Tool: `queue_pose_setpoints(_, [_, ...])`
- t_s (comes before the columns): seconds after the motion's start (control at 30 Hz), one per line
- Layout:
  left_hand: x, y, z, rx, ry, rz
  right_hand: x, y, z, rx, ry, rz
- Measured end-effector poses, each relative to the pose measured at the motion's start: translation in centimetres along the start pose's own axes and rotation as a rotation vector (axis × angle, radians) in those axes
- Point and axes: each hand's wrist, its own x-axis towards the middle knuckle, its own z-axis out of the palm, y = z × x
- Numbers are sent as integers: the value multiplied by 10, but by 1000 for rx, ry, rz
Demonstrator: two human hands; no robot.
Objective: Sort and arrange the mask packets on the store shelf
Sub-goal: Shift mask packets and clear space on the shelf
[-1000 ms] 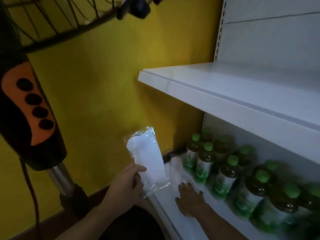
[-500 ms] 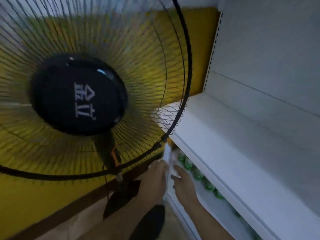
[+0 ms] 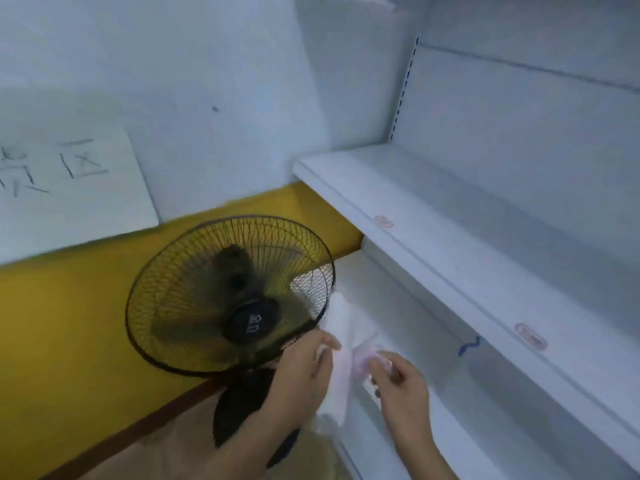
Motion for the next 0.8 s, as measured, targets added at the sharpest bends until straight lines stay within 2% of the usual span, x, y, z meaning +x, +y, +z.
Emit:
queue_pose_setpoints(0.13, [-19, 63, -32, 20, 175, 94, -40, -59, -43, 210, 106, -37])
queue_pose_setpoints(0.3, [-29, 146, -46, -139, 312, 134, -81, -128, -112, 353, 219, -134])
queue_pose_setpoints(0.37, [-24, 177, -43, -333, 332, 107, -91, -147, -145, 346, 285, -192])
queue_pose_setpoints(0.43, [-11, 204, -34, -618, 321, 2, -94, -156, -176, 363, 347, -220])
queue_pose_setpoints(0.5, [2, 232, -21, -868, 140, -215, -94, -158, -204, 390, 402, -193])
queue_pose_setpoints(0.57, [4, 260, -4, -1152, -222, -413, -94, -156, -228, 422, 451, -166])
queue_pose_setpoints(0.6, [6, 271, 5, -1213, -381, -457, -93, -155, -238, 429, 476, -160])
queue_pose_setpoints(0.8, [25, 334, 78, -1240, -935, -290, -109, -152, -321, 446, 702, -166])
